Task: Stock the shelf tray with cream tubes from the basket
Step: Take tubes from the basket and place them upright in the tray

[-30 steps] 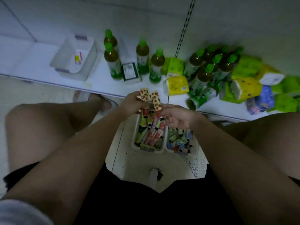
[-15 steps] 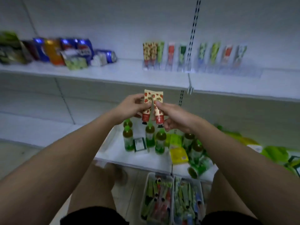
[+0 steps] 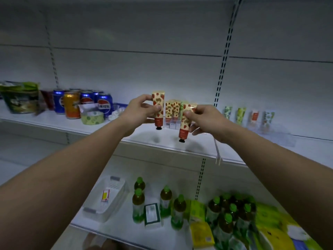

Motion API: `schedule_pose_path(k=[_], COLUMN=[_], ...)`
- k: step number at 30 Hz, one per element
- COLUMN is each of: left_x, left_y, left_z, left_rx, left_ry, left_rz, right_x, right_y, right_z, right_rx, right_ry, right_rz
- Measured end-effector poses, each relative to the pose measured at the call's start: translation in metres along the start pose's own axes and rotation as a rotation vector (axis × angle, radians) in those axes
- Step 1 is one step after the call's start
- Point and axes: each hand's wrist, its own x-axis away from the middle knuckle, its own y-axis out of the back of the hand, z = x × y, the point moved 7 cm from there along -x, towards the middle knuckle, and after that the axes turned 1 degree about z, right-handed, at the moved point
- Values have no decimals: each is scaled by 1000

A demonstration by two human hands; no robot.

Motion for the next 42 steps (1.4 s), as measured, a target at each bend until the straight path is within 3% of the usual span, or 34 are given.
schedule_pose_path(k=[6, 16, 22, 30, 37, 42], left_x=[-49, -103, -114, -115, -117, -114], left_y=[-11, -7, -2, -4, -9, -7], left_z=[37, 112, 124, 128, 126, 125], left_rx=[78, 427, 447, 446, 409, 409], left_ry=[-27, -52, -68, -47, -47, -31], left_rz=[-67, -396, -394, -394, -368, -400], right_x=[-57, -144, -185, -205, -202, -160], right_y=[1, 10, 7, -23, -24, -29], right_z=[-9, -30, -25, -51, -63, -59], right_rx=[155, 177, 263, 337, 368, 460], right_ry=[33, 120, 192, 117, 71, 157], right_rz=[-62, -253, -300, -250, -225, -340])
